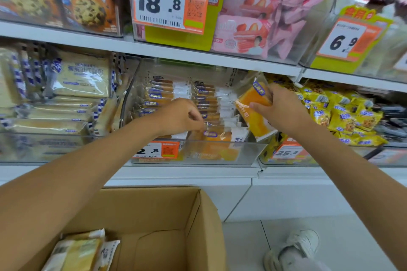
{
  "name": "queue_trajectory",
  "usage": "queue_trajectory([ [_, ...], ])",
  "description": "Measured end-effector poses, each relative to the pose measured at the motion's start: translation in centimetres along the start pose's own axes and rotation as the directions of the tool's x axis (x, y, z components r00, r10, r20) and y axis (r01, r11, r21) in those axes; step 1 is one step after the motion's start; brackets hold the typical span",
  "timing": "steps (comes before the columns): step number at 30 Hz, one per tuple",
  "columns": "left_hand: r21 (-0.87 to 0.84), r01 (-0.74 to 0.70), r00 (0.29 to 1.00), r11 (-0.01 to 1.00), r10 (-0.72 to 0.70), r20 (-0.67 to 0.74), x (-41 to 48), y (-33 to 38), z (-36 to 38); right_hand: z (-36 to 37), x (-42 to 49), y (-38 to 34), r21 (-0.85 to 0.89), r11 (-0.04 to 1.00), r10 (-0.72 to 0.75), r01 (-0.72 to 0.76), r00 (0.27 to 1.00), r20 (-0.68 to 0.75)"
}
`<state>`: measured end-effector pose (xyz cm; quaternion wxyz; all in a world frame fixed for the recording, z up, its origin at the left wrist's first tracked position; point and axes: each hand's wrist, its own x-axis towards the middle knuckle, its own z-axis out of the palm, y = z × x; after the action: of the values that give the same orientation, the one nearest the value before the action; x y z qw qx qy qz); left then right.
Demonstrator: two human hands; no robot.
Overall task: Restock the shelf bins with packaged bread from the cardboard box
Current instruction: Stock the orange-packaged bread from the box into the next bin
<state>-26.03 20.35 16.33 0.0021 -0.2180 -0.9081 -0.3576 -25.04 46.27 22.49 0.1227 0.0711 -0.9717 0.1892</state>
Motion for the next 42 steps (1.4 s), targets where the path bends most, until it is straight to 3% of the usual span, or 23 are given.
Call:
queue_trajectory([
  [2,0.161,-0.014,0.996,0.987,0.000,0.084,-0.3,-0.6,0.1,0.6,0.3,0.2,-0.055,0.997,0.050,-0.049,0.999,0.009],
  [4,0.092,0.023,0.996,0.996,-0.030,0.081,-0.7,-0.8,-0.1,1.1,0.5,0.7,-0.122,0.989,0.084,-0.084,0.996,-0.002],
  [7,0.036,0.041,0.991,0.999,-0.036,-0.126,-0.3,-0.9,-0.4,1.4,0.8,0.9,-0.220,0.968,0.111,-0.124,0.991,-0.068],
  [9,0.070,0.023,0.989,0.997,-0.012,-0.145,1.0,-0.5,-0.1,1.9,1.7,0.5,-0.276,0.953,0.102,-0.126,0.990,-0.101],
  [12,0.240,0.012,1.000,0.971,-0.017,0.018,4.2,0.7,0.6,3.3,3.7,-0.3,-0.360,0.921,0.118,-0.148,0.988,-0.104],
  [15,0.523,0.004,0.984,0.852,-0.097,0.149,7.2,-0.2,0.9,4.9,6.4,-1.1,-0.492,0.851,0.147,-0.182,0.983,-0.109],
  [17,0.554,0.041,0.956,0.832,-0.193,0.219,8.1,-1.7,0.7,6.0,8.3,-1.4,-0.562,0.802,0.175,-0.203,0.979,-0.104],
  [19,0.515,0.041,0.944,0.856,-0.202,0.260,8.3,-2.9,0.8,7.3,10.3,-1.1,-0.583,0.794,0.157,-0.173,0.984,-0.078],
  [22,0.453,0.008,0.963,0.892,-0.129,0.238,8.1,-3.7,0.9,8.3,12.5,-1.1,-0.437,0.878,0.234,-0.194,0.971,0.038],
  [25,0.452,0.012,0.969,0.892,-0.122,0.214,8.1,-3.9,0.9,9.3,12.7,-1.5,-0.370,0.905,0.242,-0.210,0.970,0.041],
  [29,0.454,0.006,0.975,0.891,-0.106,0.194,8.1,-3.7,1.2,11.4,13.1,0.6,0.038,0.960,0.278,-0.277,0.960,-0.023],
  [31,0.441,0.015,0.976,0.897,-0.110,0.190,8.2,-3.7,1.2,11.3,13.5,0.6,0.148,0.947,0.285,-0.283,0.959,0.013],
  [36,0.429,0.023,0.976,0.903,-0.114,0.187,8.0,-3.6,1.1,11.3,11.6,-0.2,0.233,0.964,0.084,-0.129,0.977,0.194],
  [38,0.385,0.044,0.977,0.922,-0.121,0.178,7.8,-3.4,0.9,11.0,11.2,-0.2,0.222,0.963,0.098,-0.153,0.966,0.238],
  [42,0.307,0.108,0.973,0.946,-0.164,0.163,5.7,-2.7,-0.7,7.5,8.8,-2.0,0.164,0.986,0.001,-0.020,0.993,0.119],
])
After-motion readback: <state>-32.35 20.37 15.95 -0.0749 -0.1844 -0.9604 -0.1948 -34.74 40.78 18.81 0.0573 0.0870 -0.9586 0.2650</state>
